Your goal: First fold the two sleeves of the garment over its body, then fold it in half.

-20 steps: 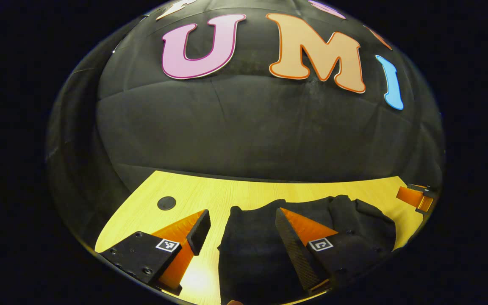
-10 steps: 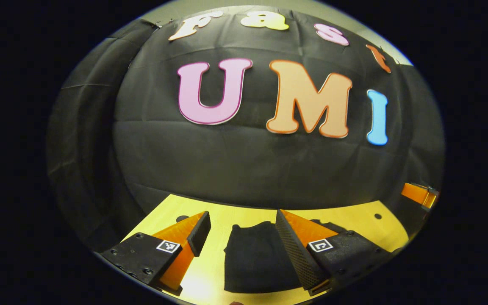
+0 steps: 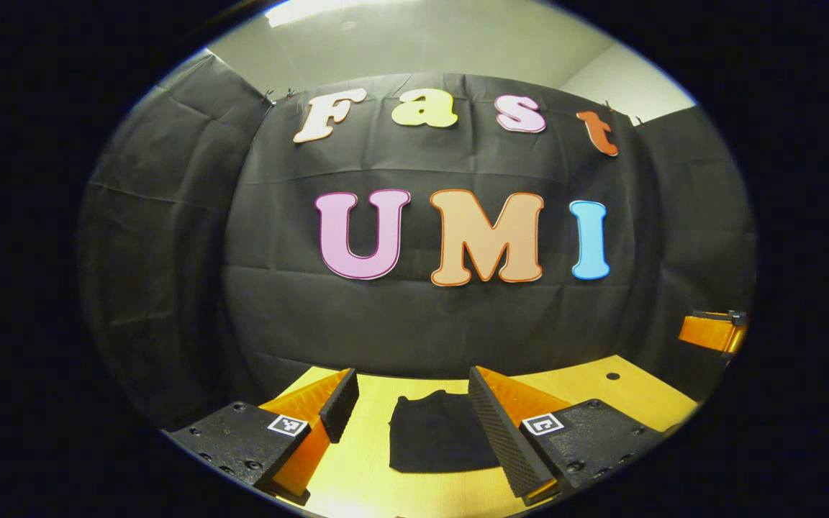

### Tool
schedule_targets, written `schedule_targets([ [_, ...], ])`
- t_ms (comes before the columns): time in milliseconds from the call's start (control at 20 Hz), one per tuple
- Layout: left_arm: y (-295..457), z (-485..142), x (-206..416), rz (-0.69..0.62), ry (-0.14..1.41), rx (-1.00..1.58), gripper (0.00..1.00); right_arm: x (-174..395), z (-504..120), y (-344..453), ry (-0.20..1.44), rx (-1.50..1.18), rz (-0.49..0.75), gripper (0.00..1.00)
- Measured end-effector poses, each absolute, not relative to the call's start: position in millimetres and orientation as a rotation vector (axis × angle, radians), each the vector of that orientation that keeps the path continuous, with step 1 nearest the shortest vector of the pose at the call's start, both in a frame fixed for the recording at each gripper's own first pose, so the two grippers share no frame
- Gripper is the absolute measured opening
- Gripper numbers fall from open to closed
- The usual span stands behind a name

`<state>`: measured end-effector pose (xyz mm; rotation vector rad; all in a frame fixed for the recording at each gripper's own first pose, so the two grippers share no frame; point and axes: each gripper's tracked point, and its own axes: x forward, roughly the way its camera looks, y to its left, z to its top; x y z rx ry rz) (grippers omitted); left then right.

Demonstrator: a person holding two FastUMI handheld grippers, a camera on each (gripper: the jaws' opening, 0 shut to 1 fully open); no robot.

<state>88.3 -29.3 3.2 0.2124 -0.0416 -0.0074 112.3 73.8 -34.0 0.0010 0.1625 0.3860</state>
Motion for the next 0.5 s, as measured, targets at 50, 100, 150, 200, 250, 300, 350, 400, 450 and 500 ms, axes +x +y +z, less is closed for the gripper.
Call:
schedule_targets([
  [50, -29, -2, 75, -0.004, -0.032, 0.216, 0.92, 100, -40, 69, 0.168, 0.003, 0.388, 0.95],
  [100, -30, -10, 63, 0.004, -0.016, 0.210, 0.92, 90, -47, 68, 0.174, 0.008, 0.389, 0.97],
  [150, -31, -17, 51, 0.013, -0.007, 0.195, 0.92, 79, -54, 66, 0.186, 0.012, 0.393, 0.97],
  [200, -33, -24, 40, 0.016, 0.004, 0.180, 0.92, 69, -61, 63, 0.199, 0.015, 0.393, 0.98],
  [250, -34, -34, 32, 0.021, 0.019, 0.172, 0.92, 62, -67, 60, 0.208, 0.017, 0.394, 0.97],
  [300, -34, -45, 25, 0.028, 0.043, 0.168, 0.93, 56, -71, 55, 0.218, 0.022, 0.394, 0.98],
  [350, -35, -57, 18, 0.029, 0.078, 0.171, 0.92, 49, -73, 51, 0.223, 0.034, 0.394, 0.98],
  [400, -36, -67, 12, 0.031, 0.106, 0.177, 0.92, 44, -73, 48, 0.224, 0.049, 0.396, 0.95],
  [450, -38, -73, 8, 0.028, 0.124, 0.186, 0.93, 40, -74, 46, 0.221, 0.058, 0.402, 0.98],
  [500, -41, -76, 5, 0.026, 0.131, 0.195, 0.93, 38, -74, 43, 0.222, 0.054, 0.407, 0.98],
])
